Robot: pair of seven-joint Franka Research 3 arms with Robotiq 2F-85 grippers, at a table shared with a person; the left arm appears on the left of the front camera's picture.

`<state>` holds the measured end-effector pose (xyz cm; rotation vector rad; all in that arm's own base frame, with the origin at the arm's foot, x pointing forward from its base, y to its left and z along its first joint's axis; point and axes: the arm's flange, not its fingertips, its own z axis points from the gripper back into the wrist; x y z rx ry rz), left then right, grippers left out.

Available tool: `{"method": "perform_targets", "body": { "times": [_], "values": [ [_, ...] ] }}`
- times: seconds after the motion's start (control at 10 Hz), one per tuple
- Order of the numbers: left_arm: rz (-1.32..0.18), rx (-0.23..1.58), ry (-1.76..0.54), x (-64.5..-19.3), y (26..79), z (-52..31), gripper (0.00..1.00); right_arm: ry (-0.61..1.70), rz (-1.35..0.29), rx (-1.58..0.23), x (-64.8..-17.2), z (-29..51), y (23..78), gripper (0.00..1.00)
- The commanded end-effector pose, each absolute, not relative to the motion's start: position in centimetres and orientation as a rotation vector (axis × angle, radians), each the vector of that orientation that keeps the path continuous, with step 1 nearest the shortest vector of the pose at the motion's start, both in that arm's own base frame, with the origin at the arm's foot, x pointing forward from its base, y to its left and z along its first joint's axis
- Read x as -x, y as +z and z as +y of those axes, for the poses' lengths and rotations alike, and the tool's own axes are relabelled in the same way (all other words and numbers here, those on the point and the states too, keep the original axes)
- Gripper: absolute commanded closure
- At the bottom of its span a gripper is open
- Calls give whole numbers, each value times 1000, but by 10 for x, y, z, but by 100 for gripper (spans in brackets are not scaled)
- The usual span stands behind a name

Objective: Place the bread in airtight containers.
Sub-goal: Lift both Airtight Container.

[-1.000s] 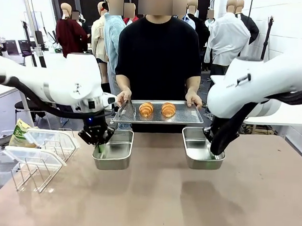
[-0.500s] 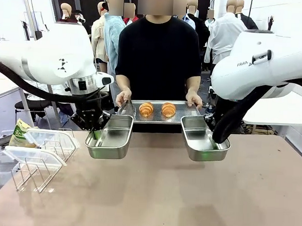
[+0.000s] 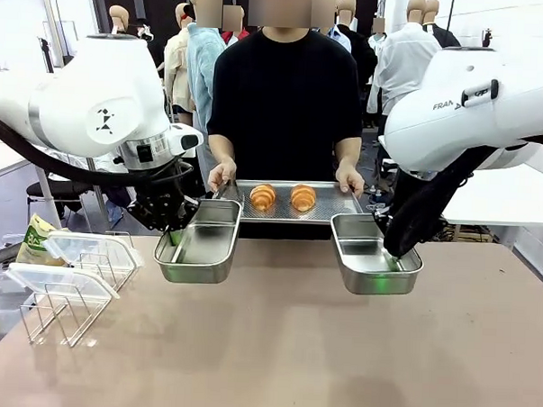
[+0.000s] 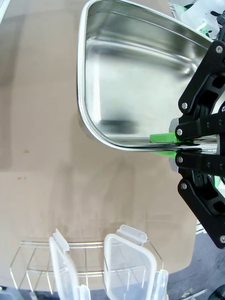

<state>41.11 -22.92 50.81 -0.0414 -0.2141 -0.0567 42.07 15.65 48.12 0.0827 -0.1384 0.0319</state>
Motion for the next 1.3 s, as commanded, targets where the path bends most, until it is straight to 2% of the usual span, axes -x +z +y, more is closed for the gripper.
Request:
{"method": "perform_targets", "body": {
  "times": [0.0,1.2],
  "values": [
    [-235,49,-66,-412,503,-225,100,-16,-120,-107,-418,154,483,100],
    [-204,39,-53,-413,498,-227,100,-5,-111,-77,-420,150,477,100]
  ]
}}
